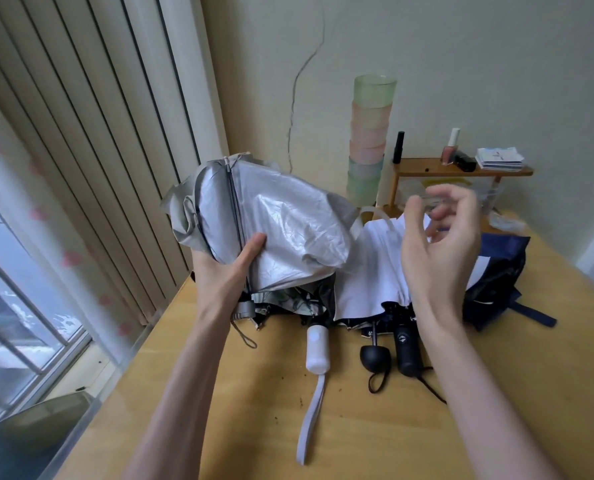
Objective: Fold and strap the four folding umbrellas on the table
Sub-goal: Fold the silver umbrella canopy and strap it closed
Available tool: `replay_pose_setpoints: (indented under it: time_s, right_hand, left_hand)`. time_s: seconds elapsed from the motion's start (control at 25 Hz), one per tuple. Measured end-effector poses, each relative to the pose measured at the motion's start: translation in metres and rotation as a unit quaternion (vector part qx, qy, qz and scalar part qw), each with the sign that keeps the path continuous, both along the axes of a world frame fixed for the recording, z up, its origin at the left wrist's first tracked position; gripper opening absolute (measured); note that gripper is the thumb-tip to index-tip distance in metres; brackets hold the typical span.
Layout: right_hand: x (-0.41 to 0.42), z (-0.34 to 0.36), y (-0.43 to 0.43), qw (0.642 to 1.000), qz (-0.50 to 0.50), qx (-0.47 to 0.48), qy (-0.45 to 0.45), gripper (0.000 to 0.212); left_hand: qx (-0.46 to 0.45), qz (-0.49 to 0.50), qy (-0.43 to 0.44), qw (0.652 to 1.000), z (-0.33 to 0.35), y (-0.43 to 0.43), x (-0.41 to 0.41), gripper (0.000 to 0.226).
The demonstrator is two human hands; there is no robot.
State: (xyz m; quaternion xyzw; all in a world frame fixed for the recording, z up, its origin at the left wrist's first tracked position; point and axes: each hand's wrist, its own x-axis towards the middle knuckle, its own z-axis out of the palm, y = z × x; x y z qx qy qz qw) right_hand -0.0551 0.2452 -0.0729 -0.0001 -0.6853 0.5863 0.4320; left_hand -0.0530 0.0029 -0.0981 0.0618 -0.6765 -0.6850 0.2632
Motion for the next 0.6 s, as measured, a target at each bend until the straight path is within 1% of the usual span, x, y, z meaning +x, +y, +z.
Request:
replay_pose_setpoints:
  time_s: [0.04, 0.08, 0.12, 0.2, 0.24, 0.28, 0.32, 0.36, 0.4, 0.44, 0.52, 0.56, 0.6]
  right_hand:
    - [0.004, 0.006, -0.002, 0.999, 0.051, 0.005, -0.002, 0.019]
    - [0.008, 0.012, -0.004, 0.992, 0.119, 0.015, -0.043, 0.024]
    - [0.011, 0.018, -0.005, 0.975, 0.188, 0.041, -0.114, 0.032]
    - [0.017, 0.025, -0.007, 0.913, 0.304, 0.093, -0.257, 0.056]
    - [0.020, 0.025, -0.011, 0.883, 0.359, 0.081, -0.292, 0.066]
    - [0.022, 0.024, -0.016, 0.862, 0.404, 0.046, -0.301, 0.072]
    - [0.024, 0.021, -0.022, 0.851, 0.435, 0.006, -0.294, 0.073]
    - [0.022, 0.017, -0.028, 0.848, 0.448, -0.026, -0.281, 0.071]
    - [0.021, 0.013, -0.035, 0.851, 0.447, -0.045, -0.270, 0.069]
    - [0.019, 0.009, -0.041, 0.857, 0.441, -0.054, -0.261, 0.068]
    - [0.015, 0.004, -0.049, 0.871, 0.425, -0.077, -0.235, 0.067]
    - [0.015, 0.002, -0.050, 0.874, 0.422, -0.095, -0.222, 0.065]
    - [0.014, 0.000, -0.050, 0.874, 0.423, -0.114, -0.212, 0.064]
  left_hand:
    - [0.001, 0.000, 0.005, 1.000, 0.000, 0.001, 0.000, 0.076]
    - [0.002, 0.001, 0.007, 1.000, 0.001, 0.002, 0.001, 0.074]
    - [0.004, -0.003, 0.011, 1.000, 0.002, 0.003, 0.001, 0.070]
    - [0.004, -0.018, 0.011, 1.000, 0.003, 0.006, 0.005, 0.063]
    - [0.005, -0.030, 0.006, 1.000, 0.003, 0.008, 0.006, 0.057]
    - [0.006, -0.038, -0.002, 0.999, 0.003, 0.011, 0.007, 0.050]
    - [0.007, -0.040, -0.008, 0.999, 0.002, 0.016, 0.009, 0.043]
    - [0.001, -0.047, -0.011, 0.999, 0.001, 0.022, 0.009, 0.037]
    - [-0.002, -0.061, -0.011, 0.998, 0.002, 0.029, 0.012, 0.033]
    - [0.001, -0.086, -0.002, 0.996, 0.003, 0.037, 0.013, 0.035]
    - [0.048, -0.134, 0.009, 0.990, 0.004, 0.051, 0.016, 0.044]
    - [0.055, -0.142, 0.000, 0.988, 0.005, 0.055, 0.017, 0.042]
    - [0.030, -0.135, -0.006, 0.990, 0.005, 0.057, 0.017, 0.036]
